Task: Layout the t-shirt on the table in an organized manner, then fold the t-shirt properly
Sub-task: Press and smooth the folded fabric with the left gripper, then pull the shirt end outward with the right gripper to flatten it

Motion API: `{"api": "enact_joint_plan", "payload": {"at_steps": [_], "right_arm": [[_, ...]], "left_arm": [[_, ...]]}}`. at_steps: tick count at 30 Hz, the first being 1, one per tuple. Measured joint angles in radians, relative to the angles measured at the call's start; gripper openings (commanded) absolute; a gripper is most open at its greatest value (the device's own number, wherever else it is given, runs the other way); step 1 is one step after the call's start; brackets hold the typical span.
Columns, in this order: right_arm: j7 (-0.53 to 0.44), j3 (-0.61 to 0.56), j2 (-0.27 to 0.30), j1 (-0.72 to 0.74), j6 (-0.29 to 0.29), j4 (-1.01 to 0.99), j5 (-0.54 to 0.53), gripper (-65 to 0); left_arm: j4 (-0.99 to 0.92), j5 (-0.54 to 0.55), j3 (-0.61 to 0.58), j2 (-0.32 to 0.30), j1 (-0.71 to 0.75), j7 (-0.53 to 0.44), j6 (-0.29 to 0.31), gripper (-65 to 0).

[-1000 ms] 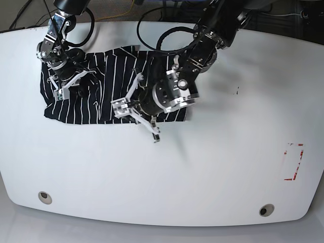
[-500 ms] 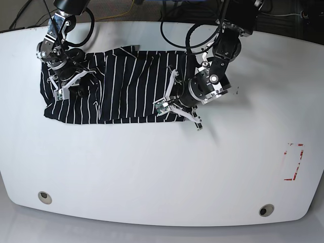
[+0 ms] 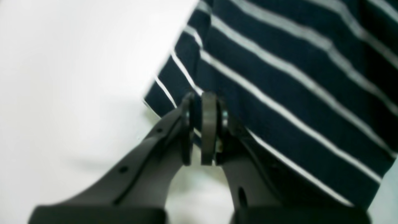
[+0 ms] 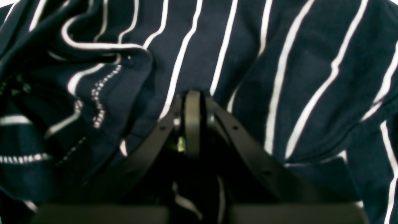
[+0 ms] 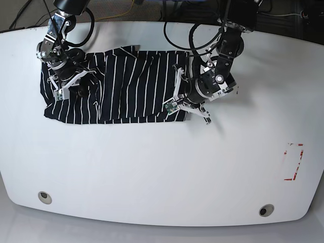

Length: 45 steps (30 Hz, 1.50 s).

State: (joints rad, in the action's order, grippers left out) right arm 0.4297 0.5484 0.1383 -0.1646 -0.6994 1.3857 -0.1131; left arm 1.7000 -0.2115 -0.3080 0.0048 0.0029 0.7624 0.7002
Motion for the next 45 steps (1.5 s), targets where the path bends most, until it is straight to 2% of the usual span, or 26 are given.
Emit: {"api": "enact_joint_plan", "payload": {"at_steps": [3, 8, 18, 25, 27, 30, 33, 35, 41, 45], "right_arm": [[0.0, 0.0, -0.001, 0.0, 0.0, 0.0, 0.0, -62.6], [0.0, 0.0, 0.0, 0.0, 0.0, 0.0, 0.0, -62.6], [0.003, 0.0, 0.0, 0.0, 0.0, 0.005, 0.0, -62.4], [0.077, -0.007, -0.011, -0.003, 0.0, 0.079, 0.033, -61.2], [0.124, -0.007, -0.013, -0.006, 0.0, 0.108, 0.039, -57.4], [0.229, -0.005, -0.014, -0.003, -0.001, 0.176, 0.057, -47.4], [0.364, 0.036, -0.029, 0.006, -0.008, 0.265, 0.091, -37.8], [0.409, 0.073, -0.038, 0.009, -0.007, 0.324, 0.103, -32.1], [0.525, 0.166, -0.049, 0.084, 0.003, 0.487, 0.112, -20.8], [0.608, 0.196, -0.05, 0.152, -0.004, 0.525, 0.09, -17.1]], "left_arm": [[-0.025, -0.002, 0.0, 0.0, 0.008, -0.01, 0.0, -61.9], [-0.075, 0.0, 0.0, 0.0, 0.036, -0.122, -0.003, -61.9], [-0.119, 0.004, 0.002, -0.015, 0.058, -0.154, -0.003, -61.9], [-0.122, 0.018, 0.005, -0.025, 0.064, -0.163, -0.003, -61.9], [-0.122, 0.018, 0.01, -0.025, 0.07, -0.169, -0.004, -61.9], [-0.122, 0.031, 0.029, -0.03, 0.079, -0.183, -0.004, -61.9], [-0.122, 0.037, 0.034, -0.034, 0.08, -0.188, -0.003, -61.9], [-0.122, 0.036, 0.035, -0.034, 0.08, -0.184, -0.003, -61.9], [-0.124, 0.036, 0.035, -0.035, 0.08, -0.185, -0.003, -61.9], [-0.124, 0.039, 0.034, -0.043, 0.08, -0.19, -0.003, -61.9]]}}
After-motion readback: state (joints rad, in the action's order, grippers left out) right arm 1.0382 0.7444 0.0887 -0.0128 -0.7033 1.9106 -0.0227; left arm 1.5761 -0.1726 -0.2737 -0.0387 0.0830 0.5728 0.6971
